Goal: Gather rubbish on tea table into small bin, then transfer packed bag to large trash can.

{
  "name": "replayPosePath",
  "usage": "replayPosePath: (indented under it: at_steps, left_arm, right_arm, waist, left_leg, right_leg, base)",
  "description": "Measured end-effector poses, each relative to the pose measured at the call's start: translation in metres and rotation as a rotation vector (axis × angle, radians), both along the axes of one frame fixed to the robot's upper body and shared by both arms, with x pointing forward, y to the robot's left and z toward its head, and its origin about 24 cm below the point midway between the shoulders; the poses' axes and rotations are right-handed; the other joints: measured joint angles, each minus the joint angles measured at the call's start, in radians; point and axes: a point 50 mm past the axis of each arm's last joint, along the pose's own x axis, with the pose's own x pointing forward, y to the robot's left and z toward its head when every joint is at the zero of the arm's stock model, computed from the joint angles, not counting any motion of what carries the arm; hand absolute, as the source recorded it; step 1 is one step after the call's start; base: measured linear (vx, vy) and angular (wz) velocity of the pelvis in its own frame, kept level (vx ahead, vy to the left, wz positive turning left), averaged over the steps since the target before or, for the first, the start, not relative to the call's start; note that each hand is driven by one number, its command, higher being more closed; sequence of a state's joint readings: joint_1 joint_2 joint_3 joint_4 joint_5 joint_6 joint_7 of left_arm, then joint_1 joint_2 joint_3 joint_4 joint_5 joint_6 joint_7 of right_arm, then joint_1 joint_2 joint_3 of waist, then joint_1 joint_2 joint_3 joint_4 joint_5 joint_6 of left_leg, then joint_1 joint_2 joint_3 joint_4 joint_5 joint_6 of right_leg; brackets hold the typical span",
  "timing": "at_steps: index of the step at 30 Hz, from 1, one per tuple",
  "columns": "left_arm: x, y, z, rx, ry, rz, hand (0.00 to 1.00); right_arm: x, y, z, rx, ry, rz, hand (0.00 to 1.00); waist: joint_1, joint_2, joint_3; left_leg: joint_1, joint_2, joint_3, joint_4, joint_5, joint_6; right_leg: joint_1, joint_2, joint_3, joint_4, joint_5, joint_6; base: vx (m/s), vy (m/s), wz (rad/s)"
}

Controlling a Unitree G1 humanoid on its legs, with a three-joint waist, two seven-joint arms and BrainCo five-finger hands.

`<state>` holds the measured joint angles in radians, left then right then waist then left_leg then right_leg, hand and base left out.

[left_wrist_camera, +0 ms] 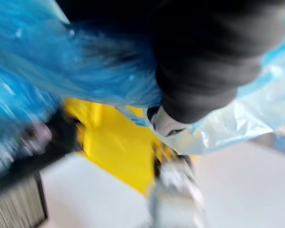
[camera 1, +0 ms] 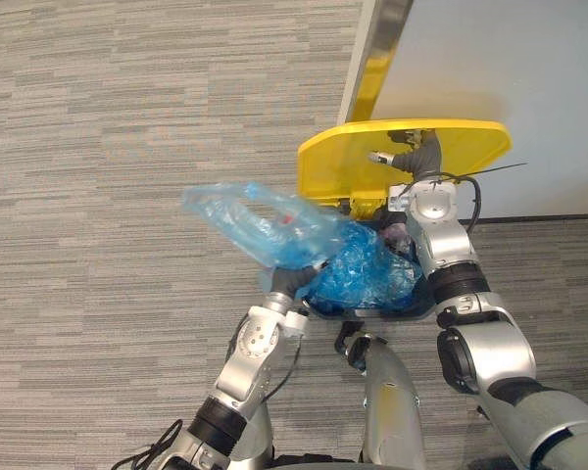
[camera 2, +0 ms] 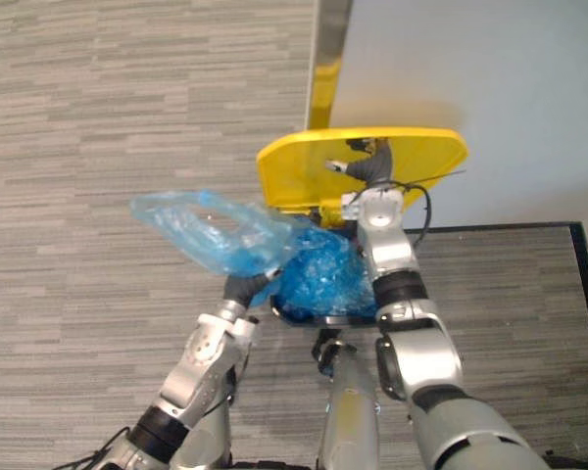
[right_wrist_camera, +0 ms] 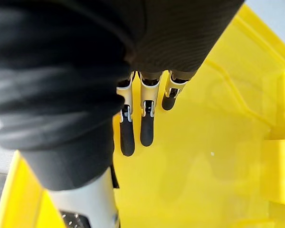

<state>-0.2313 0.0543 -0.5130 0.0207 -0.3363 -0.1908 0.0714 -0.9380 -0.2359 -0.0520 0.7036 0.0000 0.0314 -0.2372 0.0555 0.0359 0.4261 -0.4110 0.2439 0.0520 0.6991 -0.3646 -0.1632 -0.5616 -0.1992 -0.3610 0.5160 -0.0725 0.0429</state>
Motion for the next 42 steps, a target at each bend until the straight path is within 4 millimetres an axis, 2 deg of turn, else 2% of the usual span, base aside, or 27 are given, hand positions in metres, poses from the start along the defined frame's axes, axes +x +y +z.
replayPosePath:
  at_steps: [2,5,11,18,22,25,27,29,30,34,38,39,42]
  left_arm:
    - [-0.006,-0.015,0.017,-0.010,-0.075,-0.078,1.00]
    - [-0.010,-0.028,0.031,0.013,-0.150,-0.130,1.00]
    - [-0.013,-0.045,0.048,0.062,-0.261,-0.139,1.00]
    - [-0.003,-0.054,0.052,0.096,-0.291,-0.091,1.00]
    - [0.013,-0.060,0.051,0.114,-0.273,-0.063,1.00]
    - [0.035,-0.054,0.046,0.155,-0.226,0.018,1.00]
    - [0.047,-0.052,0.027,0.256,-0.141,0.048,1.00]
    - [0.056,-0.045,-0.002,0.357,-0.019,0.078,1.00]
    - [0.059,-0.042,-0.006,0.369,0.007,0.090,1.00]
    - [0.073,-0.021,-0.004,0.332,0.056,0.184,1.00]
    - [0.088,0.001,-0.014,0.348,0.142,0.278,1.00]
    - [0.091,0.007,-0.014,0.343,0.154,0.299,0.00]
    - [0.098,0.019,-0.020,0.361,0.202,0.350,0.00]
  right_arm:
    - [0.004,0.006,0.001,0.006,0.025,0.010,0.00]
    - [0.006,0.021,0.000,0.017,0.043,0.042,0.00]
    - [0.008,0.020,0.009,0.037,0.018,0.027,0.00]
    - [0.008,0.020,0.012,0.043,0.008,0.024,0.00]
    - [0.008,0.016,0.016,0.034,-0.005,0.012,0.00]
    - [0.009,0.019,0.029,0.031,-0.038,0.012,0.00]
    - [0.010,0.026,0.037,0.007,-0.056,0.027,0.00]
    - [0.008,0.045,0.041,-0.007,-0.076,0.070,0.00]
    - [0.007,0.051,0.043,-0.011,-0.087,0.084,0.00]
    - [0.001,0.065,0.056,-0.052,-0.154,0.122,0.00]
    - [-0.002,0.075,0.064,-0.102,-0.188,0.158,0.00]
    - [-0.003,0.079,0.069,-0.112,-0.204,0.169,0.00]
    - [-0.005,0.084,0.076,-0.122,-0.228,0.190,0.00]
  waist:
    - [0.008,0.000,0.000]
    - [0.002,0.000,0.000]
    - [-0.002,-0.001,0.000]
    - [-0.003,-0.001,-0.001]
    - [-0.005,-0.004,-0.002]
    - [-0.011,-0.005,-0.003]
    - [-0.020,-0.005,-0.003]
    - [-0.045,-0.011,0.001]
    - [-0.048,-0.015,0.003]
    - [-0.060,-0.032,0.011]
    - [-0.068,-0.047,0.019]
    - [-0.074,-0.055,0.024]
    - [-0.076,-0.072,0.033]
  left_leg:
    - [0.017,0.010,0.026,0.007,-0.009,-0.002]
    - [0.034,0.016,0.054,0.007,-0.017,0.004]
    - [0.035,0.021,0.054,0.003,-0.017,0.003]
    - [0.035,0.022,0.062,-0.032,-0.002,0.006]
    - [0.017,0.027,0.068,-0.034,-0.001,0.005]
    - [-0.021,0.028,0.074,-0.032,0.004,-0.005]
    - [-0.034,0.031,0.076,-0.030,0.006,-0.007]
    - [-0.042,0.038,0.080,-0.025,0.005,-0.008]
    - [-0.045,0.040,0.081,-0.023,0.004,-0.007]
    - [-0.082,0.044,0.091,-0.005,-0.002,-0.007]
    - [-0.123,0.065,0.077,0.038,-0.023,-0.006]
    - [-0.138,0.067,0.075,0.047,-0.025,-0.005]
    - [-0.167,0.081,0.066,0.066,-0.029,-0.006]
  right_leg:
    - [0.001,0.015,0.022,-0.009,0.008,-0.011]
    - [0.004,0.031,0.047,-0.028,0.022,-0.012]
    - [0.004,0.040,0.049,-0.037,0.034,-0.019]
    - [0.001,0.049,0.047,-0.074,0.043,-0.015]
    - [-0.018,0.058,0.050,-0.086,0.051,-0.018]
    - [-0.053,0.063,0.056,-0.100,0.066,-0.017]
    - [-0.065,0.066,0.057,-0.103,0.074,-0.024]
    - [-0.075,0.073,0.060,-0.103,0.076,-0.027]
    - [-0.079,0.075,0.061,-0.103,0.076,-0.027]
    - [-0.123,0.077,0.071,-0.086,0.075,-0.026]
    - [-0.148,0.094,0.068,-0.081,0.069,-0.018]
    - [-0.156,0.095,0.067,-0.081,0.070,-0.019]
    - [-0.173,0.103,0.060,-0.081,0.073,-0.020]
  base:
    - [-0.03,0.014,-0.34]
    - [-0.03,0.015,-0.33]
    - [-0.01,-0.002,-0.02]
    - [-0.01,-0.017,-0.02]
    - [0.01,-0.002,-0.05]
    - [0.01,0.001,-0.08]
    - [0.03,0.003,-0.06]
    - [0.04,0.008,-0.09]
    - [0.04,0.004,-0.10]
    - [0.01,-0.007,-0.09]
    - [-0.04,-0.021,-0.07]
    - [-0.06,-0.018,-0.02]
    - [-0.05,-0.022,0.00]
